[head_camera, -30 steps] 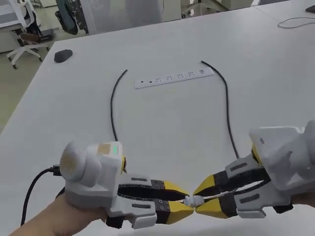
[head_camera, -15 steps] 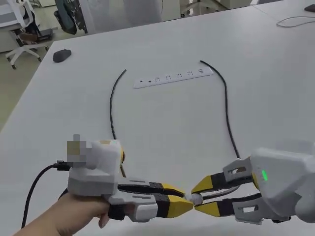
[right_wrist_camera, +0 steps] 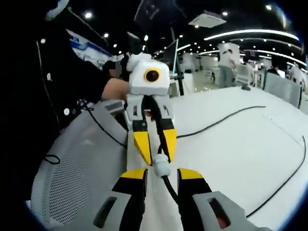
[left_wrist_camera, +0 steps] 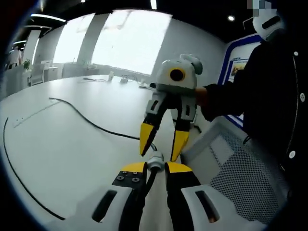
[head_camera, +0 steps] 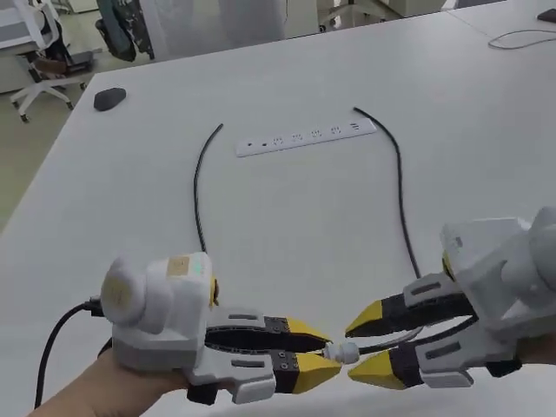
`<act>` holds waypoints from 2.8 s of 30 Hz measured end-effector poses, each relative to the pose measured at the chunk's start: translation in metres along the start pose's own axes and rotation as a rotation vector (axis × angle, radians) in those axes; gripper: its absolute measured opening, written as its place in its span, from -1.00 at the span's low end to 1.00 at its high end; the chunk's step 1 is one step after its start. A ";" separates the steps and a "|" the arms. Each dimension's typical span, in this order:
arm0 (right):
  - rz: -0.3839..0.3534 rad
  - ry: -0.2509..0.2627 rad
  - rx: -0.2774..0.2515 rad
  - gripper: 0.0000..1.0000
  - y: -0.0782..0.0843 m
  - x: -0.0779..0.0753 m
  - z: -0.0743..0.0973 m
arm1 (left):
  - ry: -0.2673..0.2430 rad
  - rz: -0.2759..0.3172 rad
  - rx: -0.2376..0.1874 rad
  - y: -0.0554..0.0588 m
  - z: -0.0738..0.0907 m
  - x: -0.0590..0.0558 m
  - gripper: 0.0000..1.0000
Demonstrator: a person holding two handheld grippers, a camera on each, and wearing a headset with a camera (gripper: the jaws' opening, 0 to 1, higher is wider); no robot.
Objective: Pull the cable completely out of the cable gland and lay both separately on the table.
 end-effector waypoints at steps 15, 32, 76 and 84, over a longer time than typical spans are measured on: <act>-0.070 -0.085 -0.002 -0.84 -0.003 0.006 -0.003 | -0.006 -0.060 -0.032 -0.009 0.005 -0.005 -0.69; 0.300 0.060 0.061 -0.84 0.002 0.007 -0.003 | -0.016 0.085 -0.034 -0.004 0.005 -0.002 -0.69; 0.094 0.484 0.398 -1.00 0.111 -0.071 0.100 | -0.136 0.058 0.019 0.016 0.028 0.013 -0.69; 0.046 0.478 0.406 -0.91 0.110 -0.069 0.100 | -0.154 0.059 0.033 0.017 0.033 0.014 -0.69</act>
Point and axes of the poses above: the centre of the closed fingertips' face, and the gripper's own axes: z roughly backward along the fingers, x roughly to its left, y roughly out of its underside, the point moved 3 cm from there along z, roughly backward along the fingers, and after that the axes turned 3 degrees about x, right-handed, at the moved point
